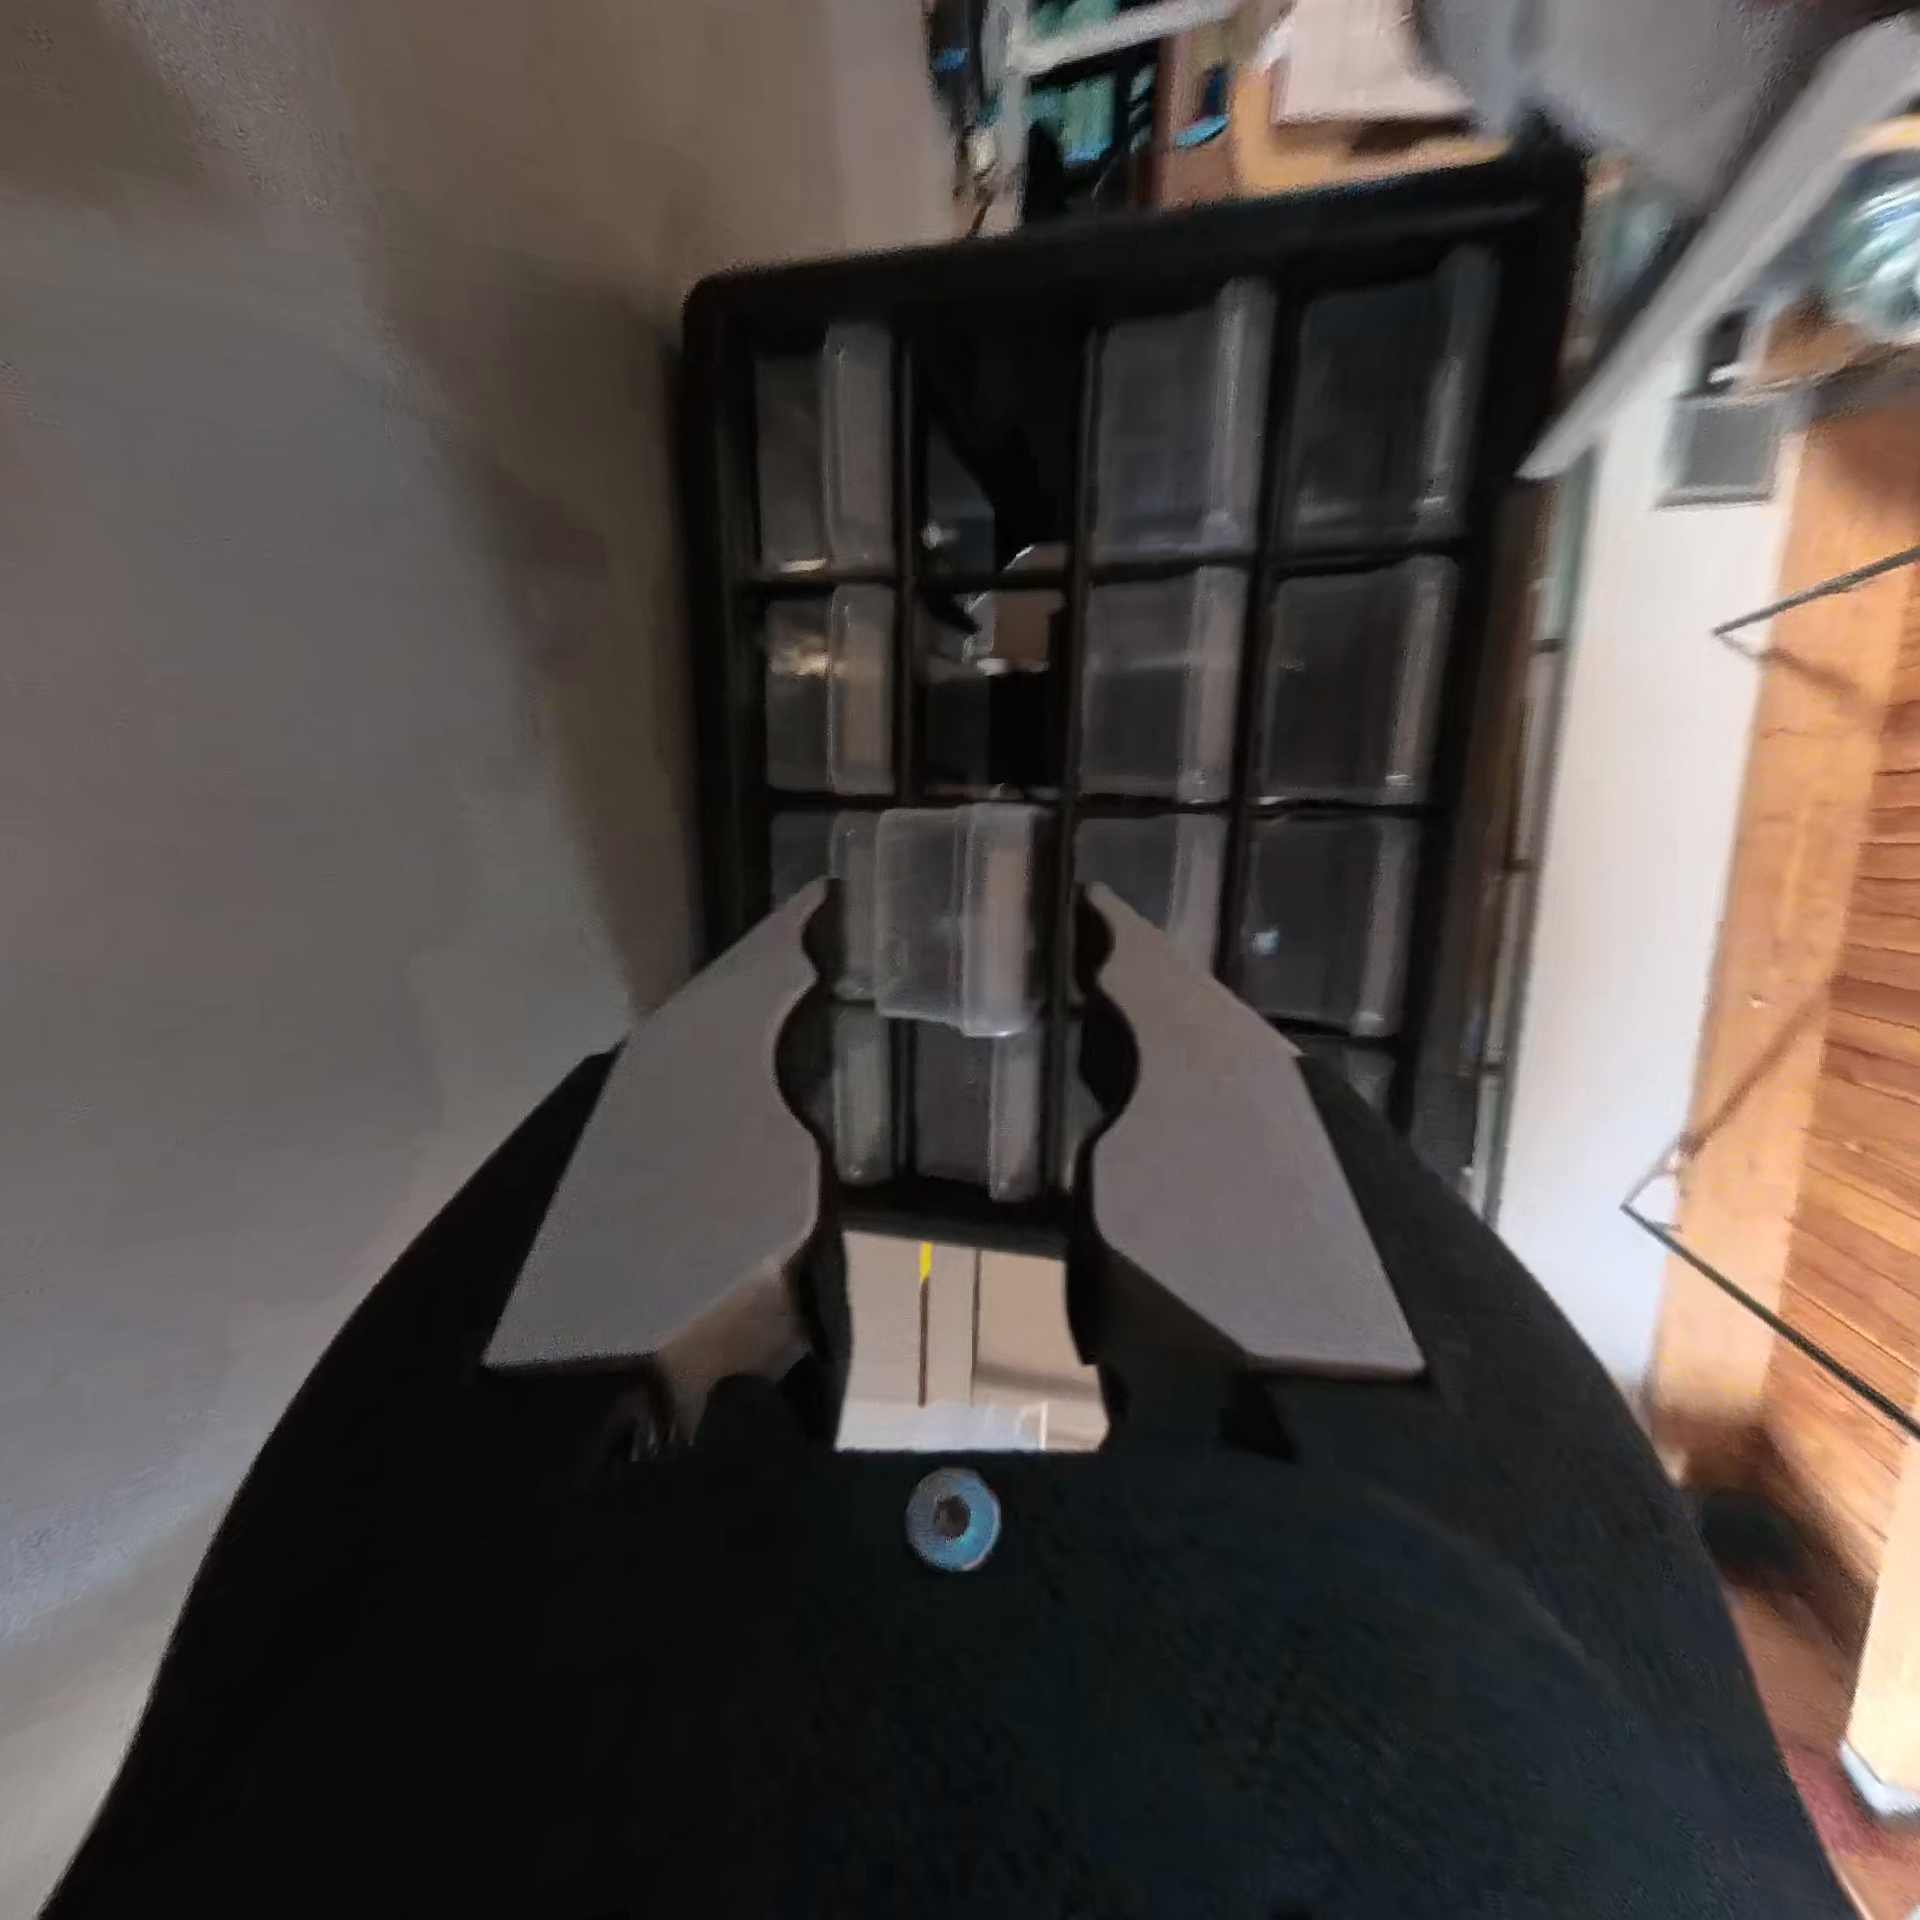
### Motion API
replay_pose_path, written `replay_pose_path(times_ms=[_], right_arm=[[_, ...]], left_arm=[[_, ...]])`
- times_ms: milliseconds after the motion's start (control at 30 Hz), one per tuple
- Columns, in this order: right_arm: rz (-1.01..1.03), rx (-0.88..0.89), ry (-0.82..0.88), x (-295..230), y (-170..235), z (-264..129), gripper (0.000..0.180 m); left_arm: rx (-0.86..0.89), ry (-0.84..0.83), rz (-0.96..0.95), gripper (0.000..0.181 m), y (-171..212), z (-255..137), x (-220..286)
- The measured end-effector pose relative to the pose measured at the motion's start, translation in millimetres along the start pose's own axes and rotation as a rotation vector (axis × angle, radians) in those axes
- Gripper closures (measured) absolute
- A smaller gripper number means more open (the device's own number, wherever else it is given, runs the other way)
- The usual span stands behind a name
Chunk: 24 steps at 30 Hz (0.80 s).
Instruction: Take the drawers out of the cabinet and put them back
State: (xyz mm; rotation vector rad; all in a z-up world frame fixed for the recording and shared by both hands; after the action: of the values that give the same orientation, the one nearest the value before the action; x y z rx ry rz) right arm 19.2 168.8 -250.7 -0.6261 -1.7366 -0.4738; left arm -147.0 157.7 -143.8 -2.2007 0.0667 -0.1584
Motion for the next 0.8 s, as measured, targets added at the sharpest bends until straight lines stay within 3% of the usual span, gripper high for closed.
replay_pose_path(times_ms=[100,167,300,433,800], right_arm=[[0.072,0.017,0.038,12,4,8,0.100],[0.071,-0.046,0.011,8,13,29,0.093],[-0.052,-0.115,0.033,-7,17,60,0.115],[-0.044,-0.151,0.124,-2,16,63,0.137],[-0.003,-0.075,0.063,-15,6,13,0.138]], left_arm=[[0.000,0.000,0.000,0.083,0,0,0],[0.001,0.000,-0.001,0.083,0,0,0],[0.001,0.000,0.000,0.083,0,0,0],[0.004,0.004,0.001,0.083,0,0,0],[0.005,0.010,0.001,0.083,0,1,-1]])
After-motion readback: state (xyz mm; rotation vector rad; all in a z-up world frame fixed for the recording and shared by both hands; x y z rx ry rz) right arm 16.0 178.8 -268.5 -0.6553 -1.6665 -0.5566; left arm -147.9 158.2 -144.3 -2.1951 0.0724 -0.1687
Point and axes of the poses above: each gripper's, where its closed fingertips meet, z out along the fingers, y out of its underside, x = y × z across the jaws, the point moved 2 cm from there along -z, back along the fingers, and after that the axes turned 15 degrees about -x, right-handed, at the moved point
